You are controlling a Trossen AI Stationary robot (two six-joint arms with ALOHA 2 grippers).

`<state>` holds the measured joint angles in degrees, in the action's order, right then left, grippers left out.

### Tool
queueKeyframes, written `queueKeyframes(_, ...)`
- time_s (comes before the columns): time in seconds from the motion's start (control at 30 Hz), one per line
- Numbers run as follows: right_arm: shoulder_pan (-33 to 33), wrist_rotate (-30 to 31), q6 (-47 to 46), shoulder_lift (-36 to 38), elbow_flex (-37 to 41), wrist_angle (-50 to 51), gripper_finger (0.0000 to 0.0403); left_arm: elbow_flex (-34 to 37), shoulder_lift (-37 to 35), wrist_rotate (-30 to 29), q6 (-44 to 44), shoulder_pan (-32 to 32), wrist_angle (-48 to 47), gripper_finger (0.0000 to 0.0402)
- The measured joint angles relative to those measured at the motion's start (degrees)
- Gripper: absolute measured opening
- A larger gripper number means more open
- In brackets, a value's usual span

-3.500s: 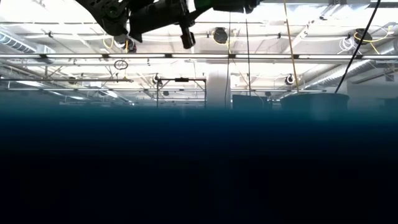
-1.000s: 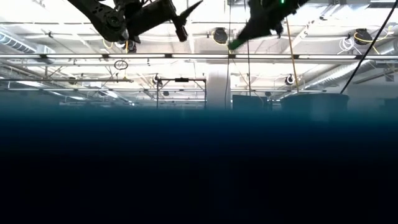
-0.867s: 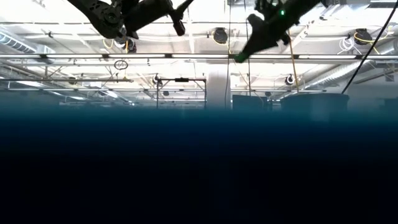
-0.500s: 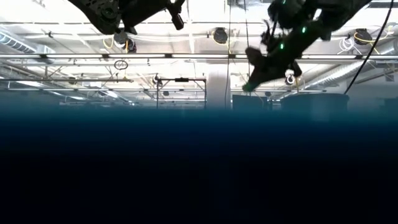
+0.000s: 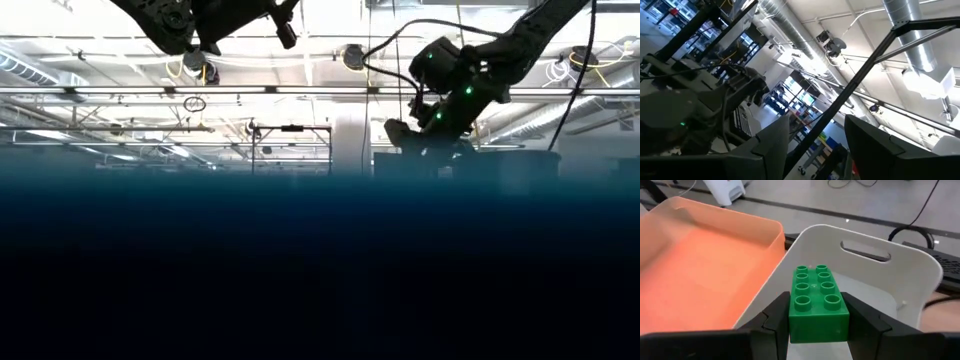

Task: Pick & Place Toys
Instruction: Put the green game piece into the right gray bin

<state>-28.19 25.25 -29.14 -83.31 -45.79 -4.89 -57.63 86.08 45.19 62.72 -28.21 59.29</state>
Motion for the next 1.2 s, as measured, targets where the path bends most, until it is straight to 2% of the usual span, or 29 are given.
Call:
queueKeyframes(0.13, -2.3, -2.4, 3.7, -0.4, -3.2, 4.7, 0.0131, 0.0, 0.0, 0.0, -0.1, 0.0, -1.0, 0.0198)
queueKeyframes(0.33, -4.1, -3.3, 19.4, -0.3, -11.8, 12.1, 0.0130, 0.0, 0.0, 0.0, -1.4, 0.0, -2.2, 0.0198)
queueKeyframes(0.5, -7.3, -11.4, 30.3, -0.3, -16.5, 19.8, 0.0130, 0.0, 0.0, 0.0, -2.2, 0.0, -2.2, 0.0198)
queueKeyframes(0.63, -11.4, -19.8, 33.2, -0.3, -17.1, 23.0, 0.0130, 0.0, 0.0, 0.0, -2.2, 0.0, -2.3, 0.0198)
queueKeyframes(0.73, -13.1, -23.4, 35.6, -0.9, -17.1, 24.9, 0.0130, 0.0, 0.0, 0.0, -2.2, 0.0, -2.3, 0.0198)
queueKeyframes(0.93, -12.5, -25.6, 42.8, -3.6, -18.6, 25.8, 0.0130, 0.0, 0.0, -0.2, -2.1, 0.0, -2.3, 0.0198)
queueKeyframes(1.07, -12.1, -25.6, 47.3, -7.0, -21.8, 30.2, 0.0130, 0.0, 0.0, -0.2, -2.1, 0.0, -2.5, 0.0198)
queueKeyframes(1.2, -12.3, -28.2, 51.1, -11.2, -26.0, 36.1, 0.0130, 0.0, 0.0, -0.2, -2.0, 0.0, -2.6, 0.0198)
